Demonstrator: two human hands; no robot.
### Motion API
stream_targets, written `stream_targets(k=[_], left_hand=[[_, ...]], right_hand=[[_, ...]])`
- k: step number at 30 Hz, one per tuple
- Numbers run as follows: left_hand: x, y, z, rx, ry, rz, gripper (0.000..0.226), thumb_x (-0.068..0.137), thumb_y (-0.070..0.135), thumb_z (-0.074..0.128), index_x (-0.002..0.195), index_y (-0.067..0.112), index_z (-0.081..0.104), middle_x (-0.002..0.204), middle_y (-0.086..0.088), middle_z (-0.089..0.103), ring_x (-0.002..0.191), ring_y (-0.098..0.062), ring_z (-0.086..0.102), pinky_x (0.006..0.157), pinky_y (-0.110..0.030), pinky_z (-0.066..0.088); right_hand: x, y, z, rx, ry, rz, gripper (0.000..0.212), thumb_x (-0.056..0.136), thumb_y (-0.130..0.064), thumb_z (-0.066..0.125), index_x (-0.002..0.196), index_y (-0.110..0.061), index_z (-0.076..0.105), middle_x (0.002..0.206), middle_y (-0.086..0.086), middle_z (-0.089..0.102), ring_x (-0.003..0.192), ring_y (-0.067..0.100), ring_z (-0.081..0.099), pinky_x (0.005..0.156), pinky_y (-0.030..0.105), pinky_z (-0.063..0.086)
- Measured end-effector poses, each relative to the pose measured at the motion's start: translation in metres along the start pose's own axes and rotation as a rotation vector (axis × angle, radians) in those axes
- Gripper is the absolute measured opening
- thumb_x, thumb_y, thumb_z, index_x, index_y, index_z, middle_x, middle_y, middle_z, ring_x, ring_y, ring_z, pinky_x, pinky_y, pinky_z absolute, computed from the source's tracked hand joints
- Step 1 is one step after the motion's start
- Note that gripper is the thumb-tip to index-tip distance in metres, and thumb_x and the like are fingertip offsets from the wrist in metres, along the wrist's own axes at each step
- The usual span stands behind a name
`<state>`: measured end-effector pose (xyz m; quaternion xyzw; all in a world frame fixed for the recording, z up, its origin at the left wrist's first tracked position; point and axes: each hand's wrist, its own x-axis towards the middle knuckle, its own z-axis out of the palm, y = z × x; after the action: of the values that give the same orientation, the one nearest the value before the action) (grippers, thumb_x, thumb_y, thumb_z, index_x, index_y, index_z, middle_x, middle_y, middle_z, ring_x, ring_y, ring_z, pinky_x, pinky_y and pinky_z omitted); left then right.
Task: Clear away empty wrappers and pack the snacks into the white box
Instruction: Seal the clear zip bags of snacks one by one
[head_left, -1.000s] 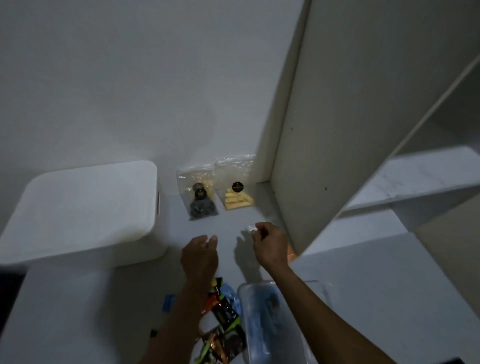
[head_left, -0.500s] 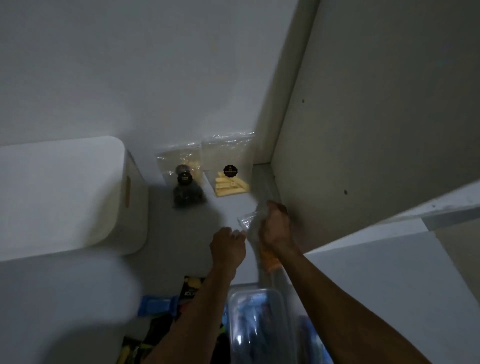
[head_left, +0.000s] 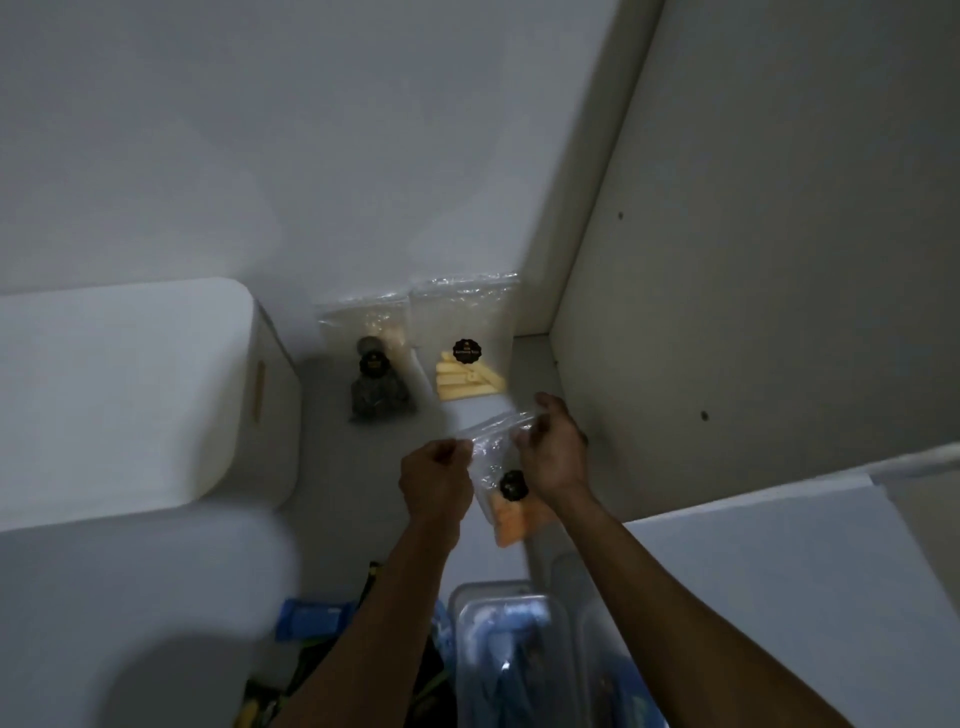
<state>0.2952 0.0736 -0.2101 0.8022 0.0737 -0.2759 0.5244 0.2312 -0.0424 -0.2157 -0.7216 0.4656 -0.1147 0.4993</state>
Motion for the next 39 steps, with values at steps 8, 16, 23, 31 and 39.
stream_targets(k=[8,16,23,31,39], left_hand=[[-0.046,0.047,-0.092,-0.051,0.030,0.367,0.010,0.087,0.017,0.070,0.079,0.017,0.074,0.070,-0.005,0.071,0.064,-0.018,0.065,0.058,-0.031,0.051],[-0.121,0.097,-0.182,-0.168,0.022,0.529,0.006,0.090,0.019,0.068,0.090,0.014,0.072,0.079,-0.001,0.071,0.066,-0.008,0.061,0.050,-0.006,0.045],[-0.176,0.100,-0.223,-0.172,0.027,0.620,0.010,0.092,0.020,0.065,0.087,0.014,0.072,0.084,0.002,0.071,0.080,-0.009,0.062,0.068,-0.019,0.044],[-0.217,0.106,-0.238,-0.128,0.030,0.740,0.011,0.091,0.021,0.065,0.082,0.017,0.071,0.082,0.003,0.070,0.078,-0.010,0.062,0.067,-0.021,0.045],[-0.231,0.116,-0.235,-0.134,-0.010,0.773,0.012,0.092,0.021,0.065,0.082,0.021,0.071,0.082,0.001,0.072,0.080,-0.013,0.064,0.072,-0.026,0.050]], right_hand=[[-0.057,-0.068,-0.013,0.229,-0.091,-0.206,0.015,0.086,-0.003,0.070,0.100,-0.007,0.069,0.088,0.008,0.069,0.084,0.020,0.066,0.079,0.029,0.055],[-0.139,-0.154,-0.049,0.302,-0.218,-0.437,0.014,0.081,-0.011,0.079,0.094,-0.012,0.073,0.080,0.005,0.066,0.077,0.011,0.063,0.073,0.021,0.054],[-0.207,-0.190,-0.068,0.176,-0.252,-0.536,0.018,0.077,-0.023,0.083,0.091,-0.017,0.075,0.091,0.003,0.075,0.084,0.011,0.068,0.080,0.032,0.057],[-0.249,-0.229,-0.080,-0.206,-0.247,-0.732,0.017,0.084,-0.034,0.076,0.093,-0.020,0.075,0.087,-0.008,0.073,0.084,0.006,0.067,0.073,0.025,0.054],[-0.257,-0.248,-0.093,-0.297,-0.246,-0.783,0.009,0.089,-0.030,0.071,0.083,-0.023,0.069,0.084,-0.006,0.071,0.080,0.007,0.063,0.065,0.019,0.044]])
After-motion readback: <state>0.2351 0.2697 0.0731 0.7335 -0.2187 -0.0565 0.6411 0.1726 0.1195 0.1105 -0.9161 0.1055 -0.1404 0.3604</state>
